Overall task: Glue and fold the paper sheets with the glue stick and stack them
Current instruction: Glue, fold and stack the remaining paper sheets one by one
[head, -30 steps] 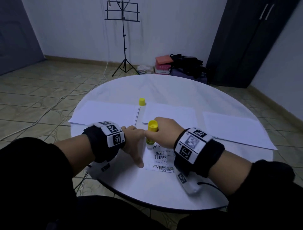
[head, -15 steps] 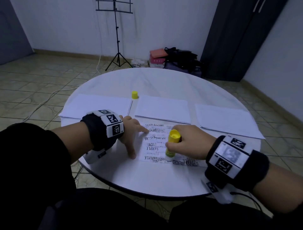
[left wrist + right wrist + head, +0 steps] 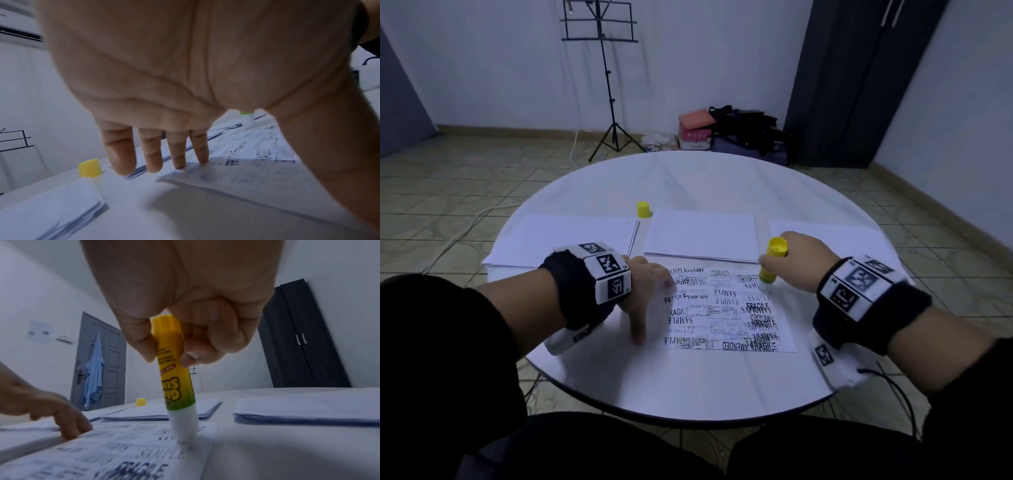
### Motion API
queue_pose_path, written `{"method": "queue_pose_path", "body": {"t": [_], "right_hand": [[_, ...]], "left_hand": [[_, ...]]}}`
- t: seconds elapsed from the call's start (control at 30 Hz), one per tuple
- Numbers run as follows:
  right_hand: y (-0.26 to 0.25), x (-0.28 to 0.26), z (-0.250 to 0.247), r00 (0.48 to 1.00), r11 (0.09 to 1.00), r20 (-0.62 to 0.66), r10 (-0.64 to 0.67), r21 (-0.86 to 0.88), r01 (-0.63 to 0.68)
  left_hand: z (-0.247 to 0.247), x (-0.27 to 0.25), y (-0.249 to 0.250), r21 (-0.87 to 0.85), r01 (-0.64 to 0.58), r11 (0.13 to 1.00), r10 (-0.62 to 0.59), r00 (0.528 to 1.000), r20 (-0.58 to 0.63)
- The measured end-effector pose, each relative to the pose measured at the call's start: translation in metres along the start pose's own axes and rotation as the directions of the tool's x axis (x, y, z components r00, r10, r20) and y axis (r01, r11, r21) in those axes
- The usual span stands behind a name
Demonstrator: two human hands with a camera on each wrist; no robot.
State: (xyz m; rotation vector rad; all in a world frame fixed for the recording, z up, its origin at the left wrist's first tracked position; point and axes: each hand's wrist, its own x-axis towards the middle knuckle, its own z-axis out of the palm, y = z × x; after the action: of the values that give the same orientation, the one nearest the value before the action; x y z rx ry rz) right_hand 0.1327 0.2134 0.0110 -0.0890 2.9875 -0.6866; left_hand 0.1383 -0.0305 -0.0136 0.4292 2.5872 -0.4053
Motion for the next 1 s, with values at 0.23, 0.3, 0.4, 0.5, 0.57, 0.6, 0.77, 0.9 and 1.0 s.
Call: {"method": "queue_pose_path", "body": {"t": [0.23,0.3,0.4,0.5,0.57,0.6,0.77,0.9,1.0], "right_hand": [[0.008,-0.021,-0.004,0.994,0.998,0.109,-0.007,-0.063,0.014],[0.009,-0.034,-0.008,0.987,0.998,0.158,-0.013,-0.06,0.022],[0.009,-0.051,-0.016,0.974,0.999,0.224,-0.018,-0.025,0.024],[0.017,-0.053,-0.022,0.978,0.981,0.206,0.019,0.183,-0.057],[0.029,-0.045,-0.021,0.983,0.955,0.169,0.07,0.274,-0.115],[0.033,-0.039,-0.019,0.982,0.927,0.164,0.097,0.343,-0.149],[0.043,-0.01,-0.003,0.978,0.848,0.112,0.176,0.486,-0.209],[0.044,0.009,0.005,0.963,0.887,0.054,0.264,0.379,-0.265],[0.042,0.012,0.007,0.942,0.893,0.049,0.331,0.305,-0.33]], "left_hand": [[-0.002,0.002,0.0,-0.016,0.01,1.0,-0.01,1.0,0.012],[-0.003,0.002,0.001,-0.015,0.008,1.0,-0.008,1.0,0.004],[-0.003,0.0,0.003,-0.007,0.008,1.0,-0.008,1.0,-0.001],[-0.003,-0.003,0.003,-0.013,-0.004,1.0,0.004,1.0,-0.008],[-0.002,-0.007,0.002,-0.023,-0.004,1.0,0.004,1.0,-0.022],[-0.001,-0.009,0.002,-0.029,-0.002,1.0,0.001,1.0,-0.029],[0.0,-0.012,0.001,-0.104,-0.018,0.994,0.016,1.0,-0.014],[0.003,-0.012,-0.002,-0.134,-0.003,0.991,0.004,1.0,0.003],[0.007,-0.011,-0.002,-0.141,-0.002,0.99,0.002,1.0,-0.001]]}}
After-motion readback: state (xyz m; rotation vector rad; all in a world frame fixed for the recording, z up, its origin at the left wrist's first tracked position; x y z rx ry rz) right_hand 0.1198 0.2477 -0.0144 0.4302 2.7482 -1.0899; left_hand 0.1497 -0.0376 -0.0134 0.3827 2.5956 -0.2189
